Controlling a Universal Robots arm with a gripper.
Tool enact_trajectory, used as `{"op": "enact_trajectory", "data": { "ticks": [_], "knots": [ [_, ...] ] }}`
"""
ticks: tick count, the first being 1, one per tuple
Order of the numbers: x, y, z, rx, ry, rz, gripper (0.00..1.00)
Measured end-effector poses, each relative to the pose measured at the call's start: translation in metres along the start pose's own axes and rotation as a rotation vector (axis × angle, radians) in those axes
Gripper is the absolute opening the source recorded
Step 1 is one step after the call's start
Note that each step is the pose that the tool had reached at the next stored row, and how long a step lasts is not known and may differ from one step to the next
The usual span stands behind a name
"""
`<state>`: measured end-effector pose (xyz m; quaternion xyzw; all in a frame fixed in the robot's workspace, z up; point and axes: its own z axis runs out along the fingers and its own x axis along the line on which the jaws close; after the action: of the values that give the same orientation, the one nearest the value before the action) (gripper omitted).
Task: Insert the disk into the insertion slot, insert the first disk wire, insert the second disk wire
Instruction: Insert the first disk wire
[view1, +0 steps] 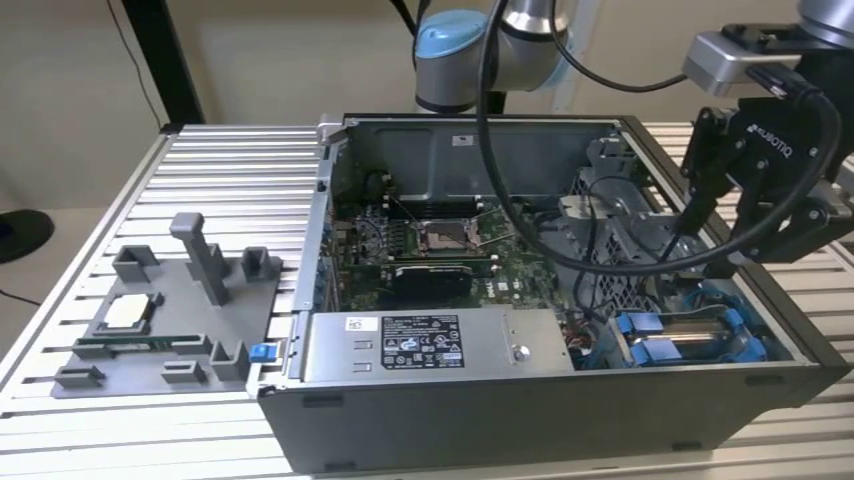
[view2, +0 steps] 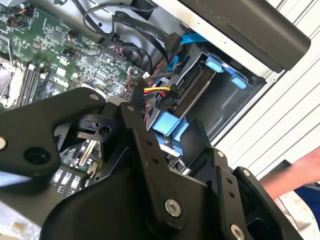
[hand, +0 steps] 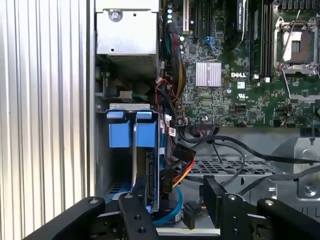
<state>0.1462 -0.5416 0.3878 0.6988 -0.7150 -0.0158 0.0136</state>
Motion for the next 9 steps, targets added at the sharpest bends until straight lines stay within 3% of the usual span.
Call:
{"op": "enact_trajectory", "data": {
  "ticks": [9],
  "knots": [
    [0.0004, -0.0002, 0.0003, 0.0, 0.0001, 0.0, 1.0]
  ]
}}
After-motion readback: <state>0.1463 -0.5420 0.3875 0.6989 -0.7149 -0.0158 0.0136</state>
